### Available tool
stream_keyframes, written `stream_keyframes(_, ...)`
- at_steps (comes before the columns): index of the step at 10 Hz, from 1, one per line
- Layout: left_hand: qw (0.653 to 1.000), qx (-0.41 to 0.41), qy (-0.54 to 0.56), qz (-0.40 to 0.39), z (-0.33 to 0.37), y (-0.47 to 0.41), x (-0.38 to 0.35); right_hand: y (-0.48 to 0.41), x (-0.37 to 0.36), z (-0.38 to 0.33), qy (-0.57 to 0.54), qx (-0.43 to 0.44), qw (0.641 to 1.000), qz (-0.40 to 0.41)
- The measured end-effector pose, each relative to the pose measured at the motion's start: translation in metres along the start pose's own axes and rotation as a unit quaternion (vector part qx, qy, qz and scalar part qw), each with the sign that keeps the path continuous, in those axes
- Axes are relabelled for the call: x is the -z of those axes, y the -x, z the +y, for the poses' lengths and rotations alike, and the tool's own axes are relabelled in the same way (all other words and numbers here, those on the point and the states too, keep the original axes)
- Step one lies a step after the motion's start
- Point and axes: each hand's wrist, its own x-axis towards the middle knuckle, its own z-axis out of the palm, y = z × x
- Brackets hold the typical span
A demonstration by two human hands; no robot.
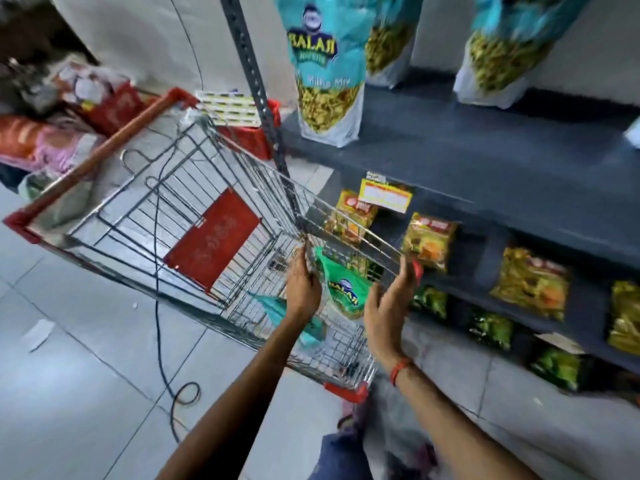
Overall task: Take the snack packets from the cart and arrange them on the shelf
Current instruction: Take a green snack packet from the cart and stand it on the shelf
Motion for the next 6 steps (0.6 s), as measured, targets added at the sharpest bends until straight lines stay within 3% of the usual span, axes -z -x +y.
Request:
stream_keyframes(1, 0.993, 0.074, -0.004, -0.092, -0.022, -0.024, -0.010, 0.014, -0.026, 0.022, -0.014, -0.137, 0.990, -0.005)
stream_keyframes(2, 0.964, 0.151, 0.018, -0.217, -0.066, -0.064, -0.039, 0.029, -0.065, 0.054, -0.045, -0.330, 0.939, -0.089)
stream_keyframes(3, 0.938, 0.187, 0.028, -0.291, -0.099, -0.082, -0.064, 0.022, -0.090, 0.077, -0.066, -0.430, 0.894, -0.109)
stream_keyframes(4, 0.909, 0.212, 0.051, -0.355, -0.115, -0.094, -0.077, 0.016, -0.119, 0.123, -0.063, -0.481, 0.860, -0.156)
stream_keyframes(6, 0.892, 0.242, 0.047, -0.379, -0.136, -0.108, -0.105, 0.017, -0.120, 0.148, -0.021, -0.562, 0.807, -0.182)
